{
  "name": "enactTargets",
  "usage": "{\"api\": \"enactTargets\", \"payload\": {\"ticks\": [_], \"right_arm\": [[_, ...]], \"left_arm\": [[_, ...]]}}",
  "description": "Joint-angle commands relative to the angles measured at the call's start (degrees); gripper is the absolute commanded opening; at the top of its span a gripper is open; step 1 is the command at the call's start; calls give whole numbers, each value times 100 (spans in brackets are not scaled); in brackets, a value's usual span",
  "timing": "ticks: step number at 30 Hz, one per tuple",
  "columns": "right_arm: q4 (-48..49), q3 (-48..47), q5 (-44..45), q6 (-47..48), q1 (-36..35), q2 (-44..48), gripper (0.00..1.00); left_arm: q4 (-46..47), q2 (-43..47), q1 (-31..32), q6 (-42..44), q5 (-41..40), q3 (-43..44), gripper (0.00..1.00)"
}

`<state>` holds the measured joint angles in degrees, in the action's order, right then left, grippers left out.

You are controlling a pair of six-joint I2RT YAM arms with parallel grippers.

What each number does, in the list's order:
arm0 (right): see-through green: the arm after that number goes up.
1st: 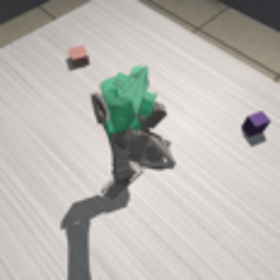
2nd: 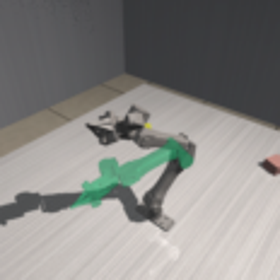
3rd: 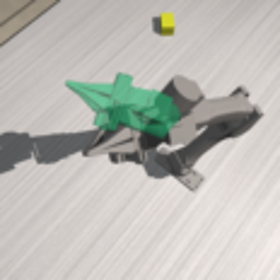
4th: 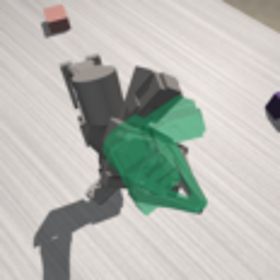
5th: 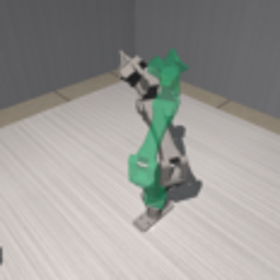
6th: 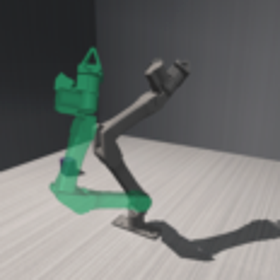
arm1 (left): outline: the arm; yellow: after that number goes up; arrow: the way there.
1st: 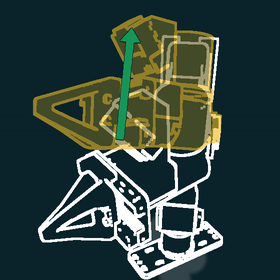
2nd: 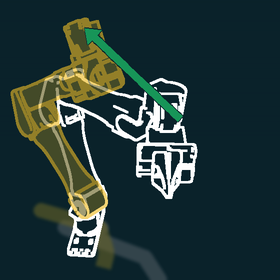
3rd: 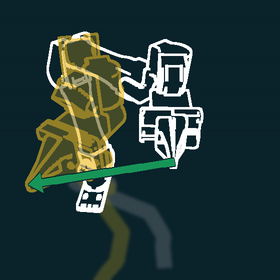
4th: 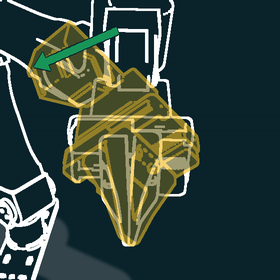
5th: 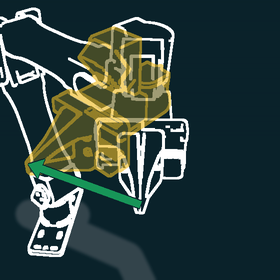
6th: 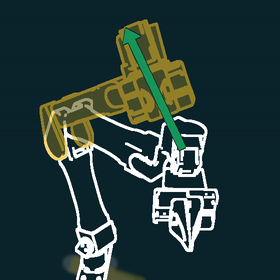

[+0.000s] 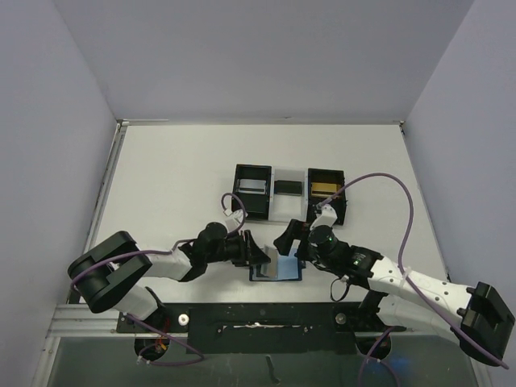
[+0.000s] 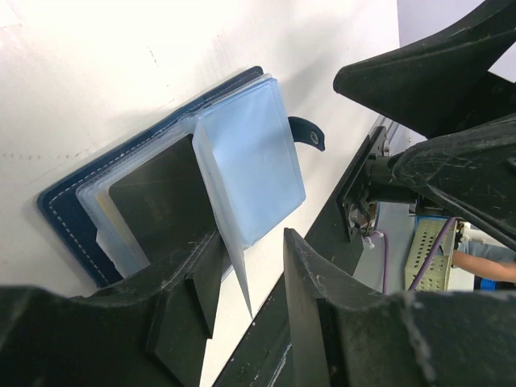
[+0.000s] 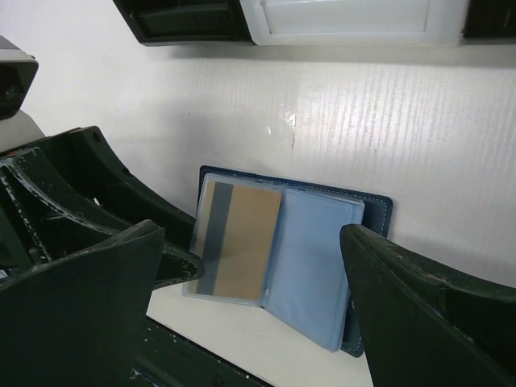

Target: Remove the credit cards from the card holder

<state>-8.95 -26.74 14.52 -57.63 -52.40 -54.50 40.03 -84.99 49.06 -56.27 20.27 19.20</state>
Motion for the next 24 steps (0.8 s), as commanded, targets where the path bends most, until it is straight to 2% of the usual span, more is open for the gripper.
{"api": "enactTargets", "payload": {"ticks": [1, 7, 16, 21, 24], "right_arm": [[232, 153, 244, 94, 111, 489, 95], [-107, 224, -224, -65, 540, 678, 92], [31, 526, -1272, -1, 1328, 1140, 82], [169, 635, -1650, 10, 1364, 1233, 75], [360, 685, -1864, 26, 1373, 1158, 69]], "left_arm": [[64, 75, 85, 107, -2, 301, 37], [-47, -262, 272, 142, 62, 714, 39], [22, -895, 683, 140, 62, 1305, 43], [23, -685, 693, 73, -166, 1170, 43], [-475, -386, 693, 268, -394, 1174, 44]]}}
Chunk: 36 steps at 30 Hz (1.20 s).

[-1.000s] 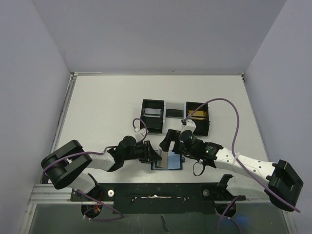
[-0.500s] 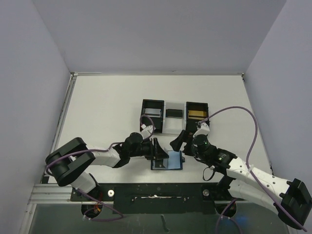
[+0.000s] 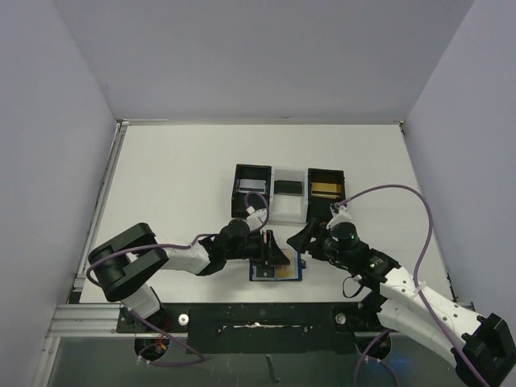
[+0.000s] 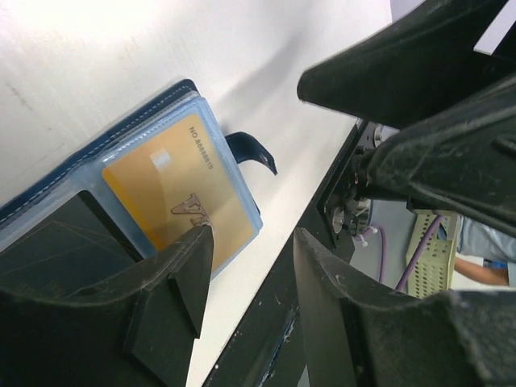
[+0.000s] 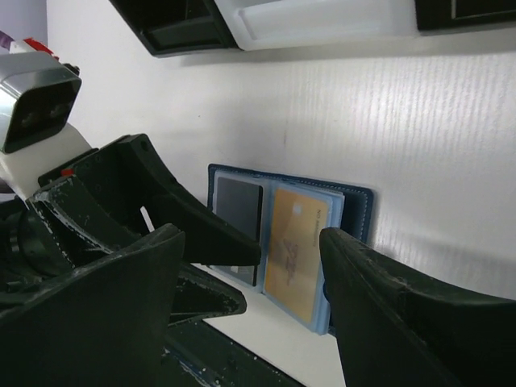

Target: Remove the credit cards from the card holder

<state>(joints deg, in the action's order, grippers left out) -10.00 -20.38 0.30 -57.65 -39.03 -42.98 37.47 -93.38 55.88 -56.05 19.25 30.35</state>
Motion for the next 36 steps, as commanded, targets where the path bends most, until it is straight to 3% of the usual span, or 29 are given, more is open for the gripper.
{"api": "enactTargets", "payload": {"ticks": [1, 6, 14, 25, 31, 36], "right_arm": [[574, 62, -560, 52, 30, -44, 66], [1050, 125, -1005, 47, 21, -515, 48], [895, 156, -889, 222, -7, -1493, 37], [729, 731, -306, 27, 18, -1845, 33], [1151, 1184, -370, -255, 13, -1612, 33], [1305, 1454, -402, -379, 18, -1567, 34]], "left_arm": [[-397, 538, 7, 302, -375, 59, 44], [-928, 891, -7, 364, -940, -37, 44], [-948, 776, -7, 314, -966, 28, 43], [-1955, -134, 55, 677, -928, 788, 32], [-2648, -190, 71, 627, -1378, 971, 31], [-2545, -34, 72, 428, -1581, 620, 33]]}}
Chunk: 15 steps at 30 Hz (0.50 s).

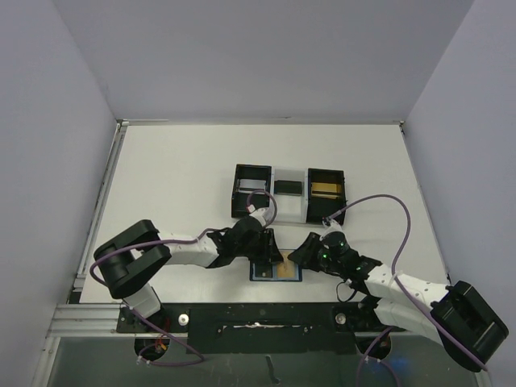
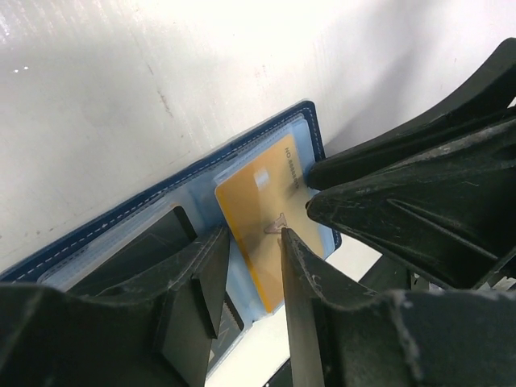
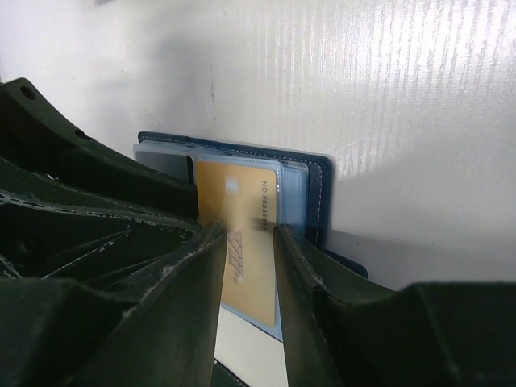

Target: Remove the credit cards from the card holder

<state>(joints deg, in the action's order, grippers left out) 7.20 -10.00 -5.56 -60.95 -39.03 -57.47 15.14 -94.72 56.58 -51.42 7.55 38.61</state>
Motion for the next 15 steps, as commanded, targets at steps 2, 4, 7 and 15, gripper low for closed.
{"api": "enactTargets", "payload": {"ticks": [2, 4, 7, 15], "right_arm": [[-257, 491, 70, -82, 17, -123, 34], [-237, 494, 22, -70, 9, -152, 31], [-384, 430, 47, -43, 0, -136, 30], [-422, 455, -172, 82, -9, 78, 29]], "left_arm": [[-230, 123, 2, -99, -371, -248, 34], [93, 145, 8, -214, -244, -371, 34], [647, 138, 2, -573, -186, -642, 34], [2853, 64, -30, -1353, -29, -1438, 22]]}}
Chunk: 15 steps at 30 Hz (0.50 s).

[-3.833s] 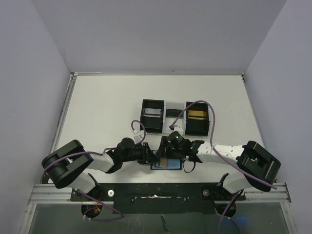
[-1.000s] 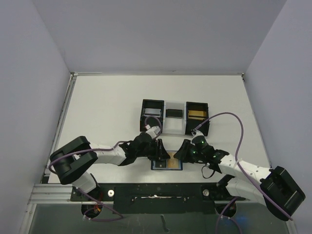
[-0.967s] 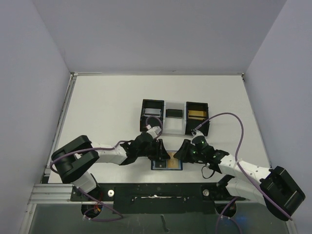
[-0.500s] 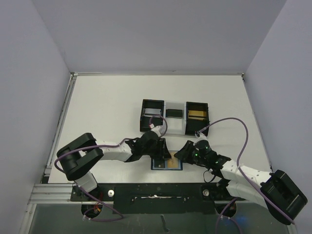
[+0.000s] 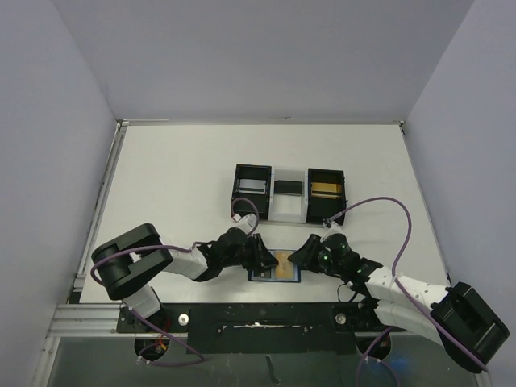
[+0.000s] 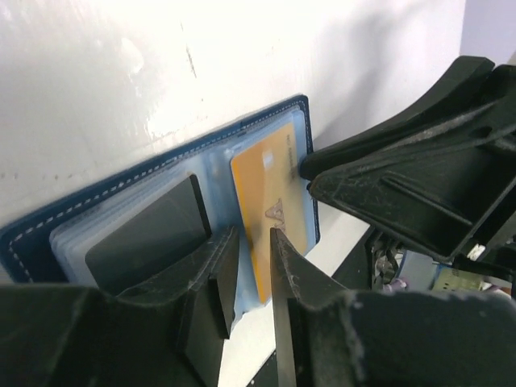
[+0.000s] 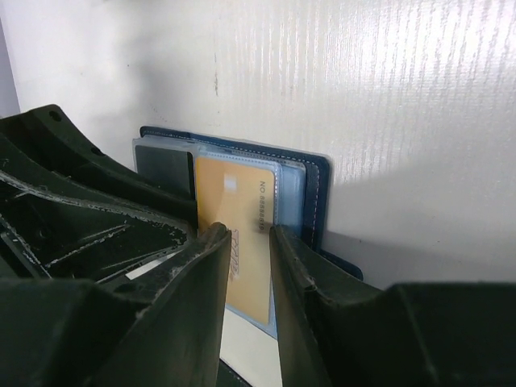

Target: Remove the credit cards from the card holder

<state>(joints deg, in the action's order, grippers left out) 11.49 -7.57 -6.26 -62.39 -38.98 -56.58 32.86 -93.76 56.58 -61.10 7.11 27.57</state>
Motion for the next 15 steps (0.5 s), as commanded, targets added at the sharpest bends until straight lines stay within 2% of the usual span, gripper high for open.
{"api": "enactTargets", "payload": {"ticks": [1, 7, 12, 14, 15], "right_arm": [[-914, 189, -115, 247, -13, -16, 29], [-999, 192, -140, 267, -26, 92, 30], [-886, 187, -202, 277, -19, 69, 30], [-829, 156, -254, 313, -22, 4, 30], [-821, 137, -261, 322, -22, -36, 30]], "left_arm": [[1248, -82, -44, -427, 70, -330, 21], [1879, -247, -93, -612, 310, -287, 6], [1533, -268, -111, -457, 492, -104, 6], [1354, -260, -112, -378, 545, -50, 14], [1293, -253, -112, -350, 572, -36, 14]]}}
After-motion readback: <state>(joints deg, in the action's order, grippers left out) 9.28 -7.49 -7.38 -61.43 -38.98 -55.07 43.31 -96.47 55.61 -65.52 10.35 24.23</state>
